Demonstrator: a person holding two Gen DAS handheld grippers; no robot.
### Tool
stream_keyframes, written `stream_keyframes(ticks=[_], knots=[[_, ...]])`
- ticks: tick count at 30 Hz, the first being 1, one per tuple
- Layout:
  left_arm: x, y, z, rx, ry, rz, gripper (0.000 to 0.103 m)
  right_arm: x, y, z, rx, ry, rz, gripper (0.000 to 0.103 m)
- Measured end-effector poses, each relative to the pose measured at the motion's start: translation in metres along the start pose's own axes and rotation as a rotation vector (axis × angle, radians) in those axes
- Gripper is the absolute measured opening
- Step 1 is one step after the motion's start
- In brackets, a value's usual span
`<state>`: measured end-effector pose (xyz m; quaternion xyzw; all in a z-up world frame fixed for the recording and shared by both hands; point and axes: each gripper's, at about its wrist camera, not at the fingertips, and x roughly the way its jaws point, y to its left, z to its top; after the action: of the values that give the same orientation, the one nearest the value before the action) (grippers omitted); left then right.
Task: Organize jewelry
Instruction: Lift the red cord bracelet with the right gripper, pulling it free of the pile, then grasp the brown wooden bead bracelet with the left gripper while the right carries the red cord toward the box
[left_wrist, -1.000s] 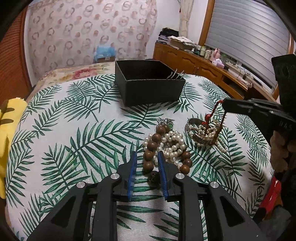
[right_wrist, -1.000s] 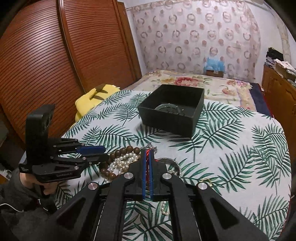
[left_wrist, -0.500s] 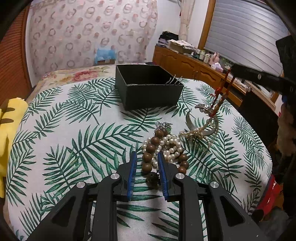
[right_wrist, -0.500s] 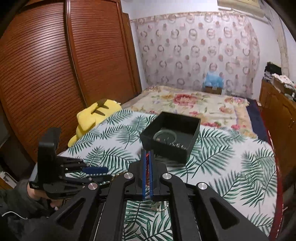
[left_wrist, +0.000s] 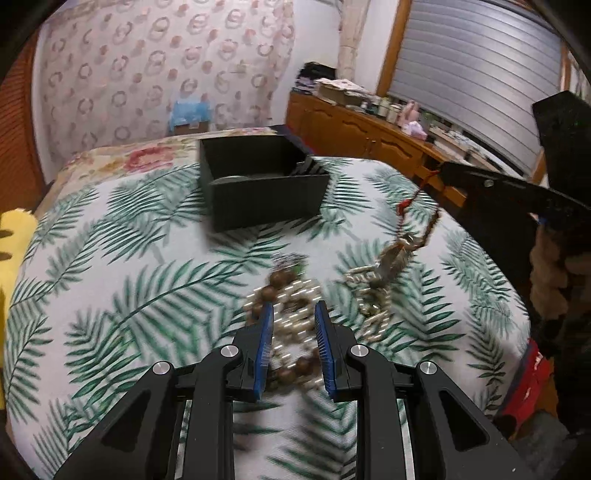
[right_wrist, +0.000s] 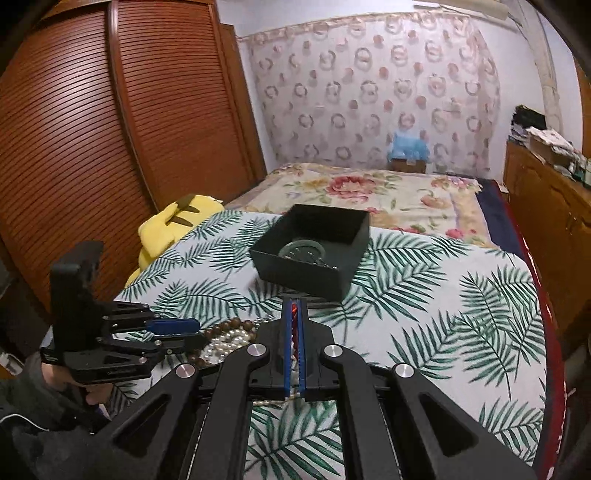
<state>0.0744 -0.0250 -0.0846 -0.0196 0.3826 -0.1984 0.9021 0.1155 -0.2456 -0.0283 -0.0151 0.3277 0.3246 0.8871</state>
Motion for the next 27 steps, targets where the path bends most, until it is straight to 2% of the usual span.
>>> stream_keyframes(ticks=[7, 12, 20, 27], knots=[[0.020, -0.035, 0.014, 0.084, 0.021, -0.062, 0.021, -0.005, -0.013, -0.001, 0.006, -0.008, -0.031, 0.003], [0.026, -0.043, 0.019, 0.103, 0.023, -0.064, 0.021, -0.007, -0.017, -0.001, 0.017, -0.014, -0.035, 0.003], [0.009, -0.021, 0.019, 0.056, -0.004, -0.024, 0.021, -0.022, -0.006, 0.015, -0.011, -0.069, -0.029, 0.003], [0.002, 0.006, 0.011, 0.034, 0.004, 0.052, 0.022, -0.022, 0.002, 0.022, -0.040, -0.071, -0.034, 0.003]])
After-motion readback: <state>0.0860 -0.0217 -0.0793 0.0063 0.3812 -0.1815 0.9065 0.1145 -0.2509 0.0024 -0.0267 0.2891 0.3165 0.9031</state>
